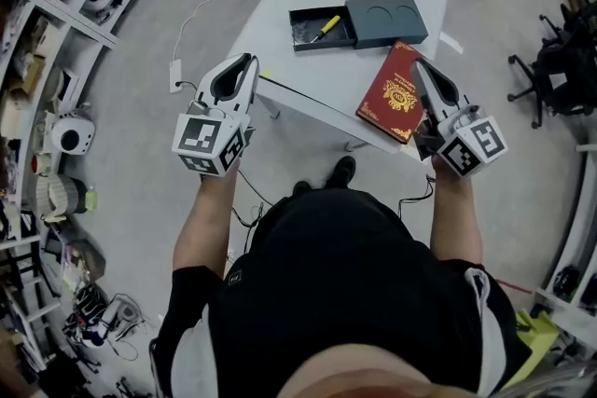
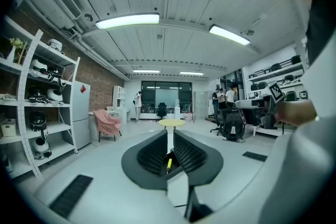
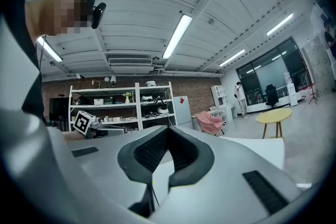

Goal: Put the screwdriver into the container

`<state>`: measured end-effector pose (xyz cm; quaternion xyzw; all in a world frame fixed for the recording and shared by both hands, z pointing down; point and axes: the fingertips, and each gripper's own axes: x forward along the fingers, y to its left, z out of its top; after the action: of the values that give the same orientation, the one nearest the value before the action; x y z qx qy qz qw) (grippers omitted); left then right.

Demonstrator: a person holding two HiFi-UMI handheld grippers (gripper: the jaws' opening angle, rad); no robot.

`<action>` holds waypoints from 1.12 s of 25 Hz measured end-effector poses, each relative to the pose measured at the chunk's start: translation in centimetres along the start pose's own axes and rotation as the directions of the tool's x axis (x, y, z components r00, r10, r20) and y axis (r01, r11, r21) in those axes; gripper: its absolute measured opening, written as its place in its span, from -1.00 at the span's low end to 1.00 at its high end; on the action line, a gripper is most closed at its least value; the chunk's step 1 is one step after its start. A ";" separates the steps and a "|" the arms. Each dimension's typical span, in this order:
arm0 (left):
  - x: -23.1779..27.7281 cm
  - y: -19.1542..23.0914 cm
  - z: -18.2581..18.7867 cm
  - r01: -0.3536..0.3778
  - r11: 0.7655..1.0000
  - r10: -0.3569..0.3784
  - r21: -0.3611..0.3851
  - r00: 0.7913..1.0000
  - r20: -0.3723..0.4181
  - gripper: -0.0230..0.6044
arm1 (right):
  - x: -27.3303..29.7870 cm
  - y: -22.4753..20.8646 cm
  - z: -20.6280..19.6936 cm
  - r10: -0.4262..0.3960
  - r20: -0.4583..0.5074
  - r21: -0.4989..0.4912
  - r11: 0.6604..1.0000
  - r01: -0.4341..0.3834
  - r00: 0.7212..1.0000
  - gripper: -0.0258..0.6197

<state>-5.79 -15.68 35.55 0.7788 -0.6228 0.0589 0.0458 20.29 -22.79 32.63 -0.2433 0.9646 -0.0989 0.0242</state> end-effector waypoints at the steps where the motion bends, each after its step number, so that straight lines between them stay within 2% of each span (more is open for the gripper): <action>1: -1.0 0.1 0.0 0.003 1.000 -0.003 -0.005 1.000 0.010 -0.78 | -0.2 0.9 0.0 -0.006 -0.005 -0.009 1.000 0.005 1.000 -0.83; 12: -7.1 -2.1 0.3 0.067 0.996 -0.061 -0.064 0.994 0.092 -0.79 | -4.7 6.9 0.7 -0.068 -0.016 -0.072 0.995 0.067 0.998 -0.83; 18: -7.8 -4.9 -0.9 0.054 0.996 -0.050 -0.066 0.998 0.047 -0.81 | -9.4 5.3 1.6 -0.092 0.016 -0.069 0.993 0.093 0.996 -0.83; 28: -8.5 -10.8 -1.7 -0.022 0.994 0.024 -0.109 1.000 0.011 -0.85 | -17.8 2.0 0.5 -0.105 0.049 -0.042 0.993 0.107 0.993 -0.83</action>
<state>2.84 -4.83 35.97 0.7683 -0.6343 0.0204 0.0836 35.12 -12.75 31.67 -0.2970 0.9514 -0.0730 0.0360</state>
